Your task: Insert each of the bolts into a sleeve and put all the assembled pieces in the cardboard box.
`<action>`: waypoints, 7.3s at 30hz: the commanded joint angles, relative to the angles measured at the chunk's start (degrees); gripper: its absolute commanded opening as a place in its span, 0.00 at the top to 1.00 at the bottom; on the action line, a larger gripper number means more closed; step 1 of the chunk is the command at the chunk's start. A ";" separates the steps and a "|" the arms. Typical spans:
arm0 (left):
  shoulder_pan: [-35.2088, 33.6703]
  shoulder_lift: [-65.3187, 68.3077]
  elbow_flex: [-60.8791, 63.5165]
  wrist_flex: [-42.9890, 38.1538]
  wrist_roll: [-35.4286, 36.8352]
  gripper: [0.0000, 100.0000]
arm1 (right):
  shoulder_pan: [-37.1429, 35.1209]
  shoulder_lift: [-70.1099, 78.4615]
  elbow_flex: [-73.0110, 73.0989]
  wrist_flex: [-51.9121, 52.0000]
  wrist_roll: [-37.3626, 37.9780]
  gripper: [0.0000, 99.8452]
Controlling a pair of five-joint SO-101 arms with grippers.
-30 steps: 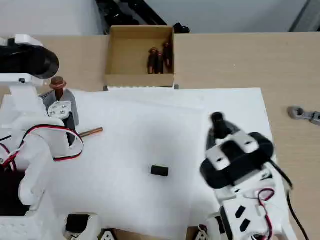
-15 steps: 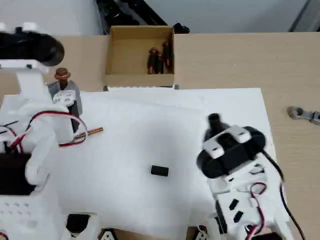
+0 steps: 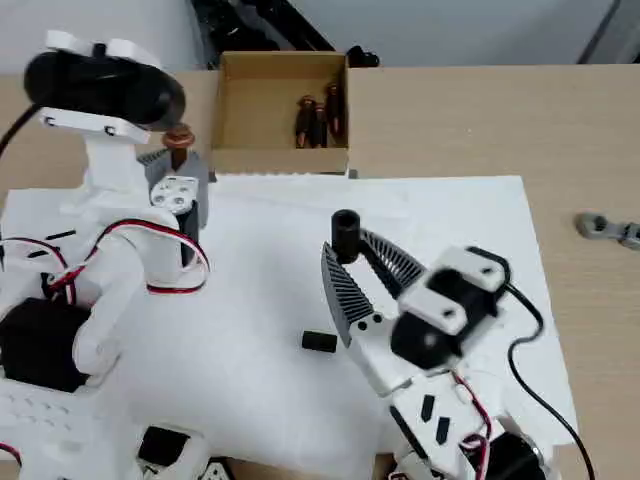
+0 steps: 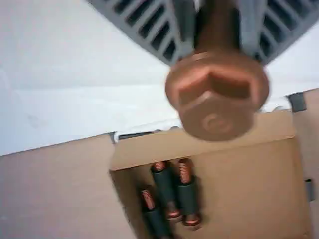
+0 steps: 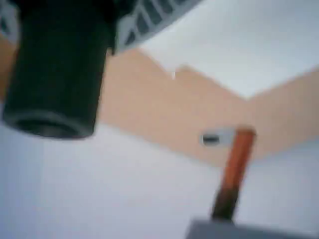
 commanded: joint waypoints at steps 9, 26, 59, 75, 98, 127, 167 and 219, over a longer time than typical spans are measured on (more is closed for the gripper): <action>11.52 -0.44 -0.40 -15.65 3.34 1.00 | -0.75 0.04 3.78 -2.07 -0.88 1.00; 19.52 -0.53 -0.48 -18.99 9.67 1.00 | -0.48 -10.24 21.36 -14.55 -2.90 1.00; 27.16 0.00 2.42 -15.74 10.73 1.00 | -0.48 -10.15 23.38 -17.54 -2.90 1.00; 26.99 0.00 2.86 -12.48 10.55 1.00 | -0.48 -10.15 23.21 -17.45 -2.81 1.00; 20.92 -0.44 4.62 -17.49 10.64 1.00 | -0.48 -10.15 23.21 -17.45 -2.81 1.00; 24.79 0.00 10.86 -19.52 10.55 1.00 | -0.48 -10.15 23.21 -17.45 -2.81 1.00; 16.00 5.27 -5.76 -5.10 8.35 0.95 | 2.24 -1.45 14.33 -15.34 -4.40 1.00; -12.13 6.33 6.29 0.00 2.29 0.99 | 14.73 139.82 -96.79 -22.81 -4.22 1.00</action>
